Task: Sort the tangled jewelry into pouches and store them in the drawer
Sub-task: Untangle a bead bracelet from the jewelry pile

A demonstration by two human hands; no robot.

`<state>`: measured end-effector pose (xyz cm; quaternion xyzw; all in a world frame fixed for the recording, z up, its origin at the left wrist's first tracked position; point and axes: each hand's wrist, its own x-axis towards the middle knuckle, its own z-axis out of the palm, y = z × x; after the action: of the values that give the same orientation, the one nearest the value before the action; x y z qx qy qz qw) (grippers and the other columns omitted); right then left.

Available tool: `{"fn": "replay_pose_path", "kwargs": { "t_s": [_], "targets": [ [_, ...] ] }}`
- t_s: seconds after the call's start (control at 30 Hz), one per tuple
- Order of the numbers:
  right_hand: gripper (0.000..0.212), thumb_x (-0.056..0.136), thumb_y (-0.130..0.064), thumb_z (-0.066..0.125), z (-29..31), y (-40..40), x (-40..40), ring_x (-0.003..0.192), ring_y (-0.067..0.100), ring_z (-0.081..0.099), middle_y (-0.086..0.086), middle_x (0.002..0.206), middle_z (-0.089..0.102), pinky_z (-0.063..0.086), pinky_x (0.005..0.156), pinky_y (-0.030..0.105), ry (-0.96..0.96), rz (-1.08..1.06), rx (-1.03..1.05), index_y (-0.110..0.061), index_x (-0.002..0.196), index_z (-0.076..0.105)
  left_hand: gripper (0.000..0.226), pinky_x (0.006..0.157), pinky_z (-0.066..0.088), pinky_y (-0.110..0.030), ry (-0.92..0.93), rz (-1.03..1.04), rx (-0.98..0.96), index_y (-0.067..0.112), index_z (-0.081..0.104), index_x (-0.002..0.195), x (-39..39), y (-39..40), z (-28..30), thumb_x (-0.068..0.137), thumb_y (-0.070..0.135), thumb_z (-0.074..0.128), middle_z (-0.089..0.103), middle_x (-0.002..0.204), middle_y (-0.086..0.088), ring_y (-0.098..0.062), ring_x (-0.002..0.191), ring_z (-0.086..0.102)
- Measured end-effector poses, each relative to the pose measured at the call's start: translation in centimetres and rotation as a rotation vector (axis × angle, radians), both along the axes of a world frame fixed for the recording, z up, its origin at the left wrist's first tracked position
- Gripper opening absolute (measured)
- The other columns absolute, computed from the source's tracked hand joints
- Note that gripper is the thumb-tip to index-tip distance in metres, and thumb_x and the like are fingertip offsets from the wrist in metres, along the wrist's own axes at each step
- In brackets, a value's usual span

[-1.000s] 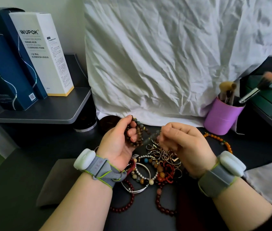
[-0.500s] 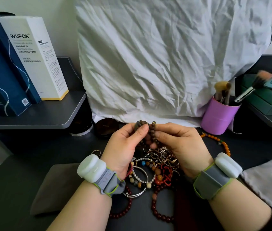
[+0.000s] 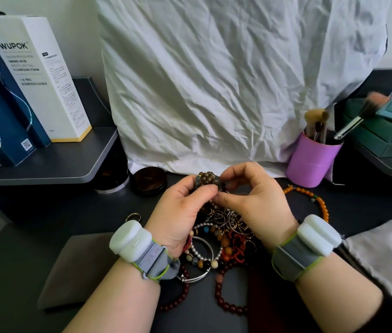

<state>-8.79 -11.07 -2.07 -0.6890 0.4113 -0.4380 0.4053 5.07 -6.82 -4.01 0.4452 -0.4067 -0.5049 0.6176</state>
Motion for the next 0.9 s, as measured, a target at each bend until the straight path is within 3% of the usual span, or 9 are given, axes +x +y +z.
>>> {"fn": "replay_pose_path", "kwargs": {
  "t_s": [0.13,0.3,0.43,0.5,0.63,0.77,0.9],
  "targets": [
    [0.051,0.068,-0.015,0.082,-0.4,-0.4,0.0,0.097,0.012,0.065,-0.004,0.102,0.069,0.050,0.093,0.041,-0.020,0.124,0.157,-0.028,0.112,0.061,0.009,0.066,0.054,-0.025,0.070,-0.001,-0.031,0.016,0.069,0.071,-0.2,0.0,0.3,0.074,0.015,0.061,0.069,0.074,-0.004,-0.012,0.070,0.065],
    [0.032,0.070,-0.004,0.078,-0.4,-0.3,0.0,0.088,0.023,0.070,0.004,0.091,0.074,0.055,0.088,0.045,-0.142,0.153,0.184,-0.023,0.095,0.070,0.014,0.077,0.054,-0.034,0.084,0.000,-0.037,0.011,0.068,0.087,-0.6,0.2,0.3,0.081,0.008,0.056,0.070,0.088,-0.012,-0.018,0.083,0.066],
    [0.028,0.070,-0.009,0.078,-0.4,-0.4,0.0,0.089,0.035,0.067,0.011,0.091,0.072,0.053,0.086,0.051,-0.192,0.114,0.167,-0.026,0.091,0.069,0.021,0.092,0.048,-0.048,-0.084,0.100,0.010,0.012,0.069,0.092,-0.3,0.0,0.2,0.073,0.019,0.061,0.070,0.098,-0.018,-0.025,0.093,0.064],
    [0.028,0.071,-0.012,0.076,-0.5,-0.5,-0.1,0.090,0.038,0.065,0.014,0.095,0.070,0.053,0.086,0.052,-0.191,0.126,0.162,-0.028,0.092,0.069,0.021,0.087,0.050,-0.044,-0.171,0.137,0.007,0.017,0.070,0.090,-0.1,-0.1,0.1,0.072,0.024,0.063,0.072,0.092,-0.010,-0.018,0.089,0.065],
    [0.024,0.075,-0.005,0.072,-0.6,-0.5,-0.1,0.083,0.027,0.069,0.005,0.087,0.073,0.056,0.083,0.044,-0.211,0.172,0.237,-0.025,0.088,0.071,0.021,0.080,0.053,-0.035,-0.323,0.202,0.017,0.026,0.071,0.087,0.3,-0.2,-0.2,0.068,0.035,0.066,0.074,0.086,0.002,-0.013,0.083,0.067],
    [0.017,0.079,0.005,0.066,-0.3,-0.6,-0.2,0.075,0.025,0.068,0.013,0.086,0.069,0.059,0.062,0.037,-0.308,0.244,0.389,-0.009,0.090,0.064,0.013,0.057,0.052,-0.030,-0.335,0.223,0.004,0.030,0.071,0.082,0.5,-0.2,0.1,0.070,0.026,0.066,0.072,0.076,0.003,-0.011,0.066,0.064],
    [0.021,0.078,0.005,0.067,-0.2,-0.8,-0.4,0.071,0.025,0.068,0.020,0.093,0.067,0.058,0.054,0.034,-0.347,0.282,0.486,-0.007,0.095,0.063,0.012,0.048,0.048,-0.028,-0.341,0.227,0.002,0.021,0.069,0.085,0.8,0.0,0.3,0.079,0.011,0.066,0.070,0.073,0.004,-0.014,0.060,0.059]
  ]
}}
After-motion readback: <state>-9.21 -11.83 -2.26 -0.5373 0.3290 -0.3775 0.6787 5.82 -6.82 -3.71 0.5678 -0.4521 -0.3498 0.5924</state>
